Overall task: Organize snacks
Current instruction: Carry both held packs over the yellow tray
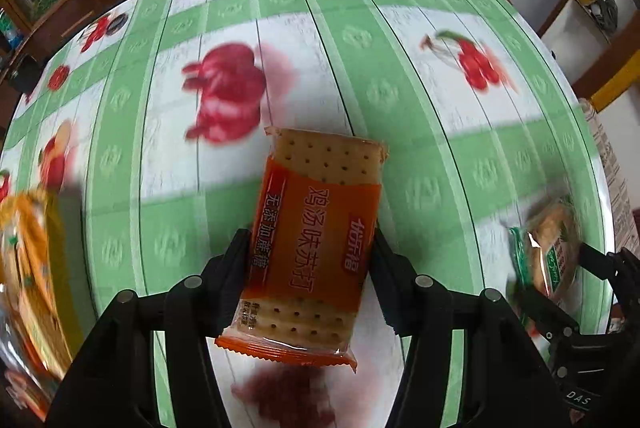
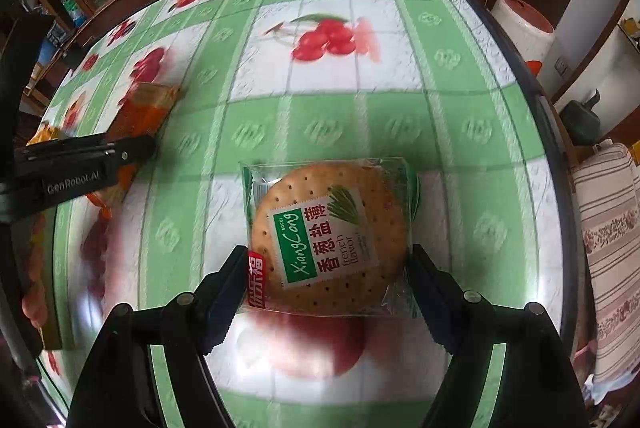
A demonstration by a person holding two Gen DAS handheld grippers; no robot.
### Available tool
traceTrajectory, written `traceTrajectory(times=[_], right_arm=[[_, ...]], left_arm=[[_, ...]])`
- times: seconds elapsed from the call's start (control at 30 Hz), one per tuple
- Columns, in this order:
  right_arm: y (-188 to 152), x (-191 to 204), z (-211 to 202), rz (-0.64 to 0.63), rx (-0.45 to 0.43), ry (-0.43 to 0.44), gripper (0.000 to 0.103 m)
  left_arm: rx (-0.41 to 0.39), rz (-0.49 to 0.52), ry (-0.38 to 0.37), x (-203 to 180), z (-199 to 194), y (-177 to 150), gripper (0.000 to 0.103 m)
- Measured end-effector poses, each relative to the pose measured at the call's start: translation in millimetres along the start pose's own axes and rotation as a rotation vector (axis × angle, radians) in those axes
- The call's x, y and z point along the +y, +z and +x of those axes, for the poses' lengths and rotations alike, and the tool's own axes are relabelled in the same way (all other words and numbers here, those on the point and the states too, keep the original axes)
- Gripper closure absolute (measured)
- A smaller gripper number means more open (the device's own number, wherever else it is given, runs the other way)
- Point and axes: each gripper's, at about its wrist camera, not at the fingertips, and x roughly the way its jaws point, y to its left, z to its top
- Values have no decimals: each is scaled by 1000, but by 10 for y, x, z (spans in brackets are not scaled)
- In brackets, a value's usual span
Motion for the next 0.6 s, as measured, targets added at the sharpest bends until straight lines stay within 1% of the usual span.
traceTrajectory(times=[0.07, 0.1, 0.13, 0.2, 0.23, 0.27, 0.43, 0.47, 0.53, 0.6], right_arm=[[-143, 69, -41, -6, 2, 7, 23], [-211, 98, -58, -11, 3, 6, 23], [-266, 130, -76, -14, 3, 5, 23], [-453, 212, -131, -26, 2, 11, 23], [-506, 238, -146, -31, 2, 11, 23], [-626, 279, -183, -33, 1, 20, 23], [-1084, 430, -326, -59, -3, 33, 23], [-1212, 469, -364, -63, -4, 41, 23], [-1371, 539, -414, -81, -3, 42, 23], [-1572, 629, -471, -100, -4, 50, 23]], left_arm=[[3, 1, -9, 100, -27, -158, 47], [4, 0, -12, 99, -70, -274, 47], [4, 0, -15, 86, -82, -323, 47], [4, -6, -17, 94, -168, -572, 47], [3, -10, -18, 99, -195, -626, 47], [3, -16, -20, 110, -247, -780, 47], [2, -38, -27, 180, -383, -1281, 47], [-4, -34, -16, 186, -428, -1409, 47], [-2, -34, -27, 218, -478, -1584, 47], [-8, -30, -20, 239, -550, -1796, 47]])
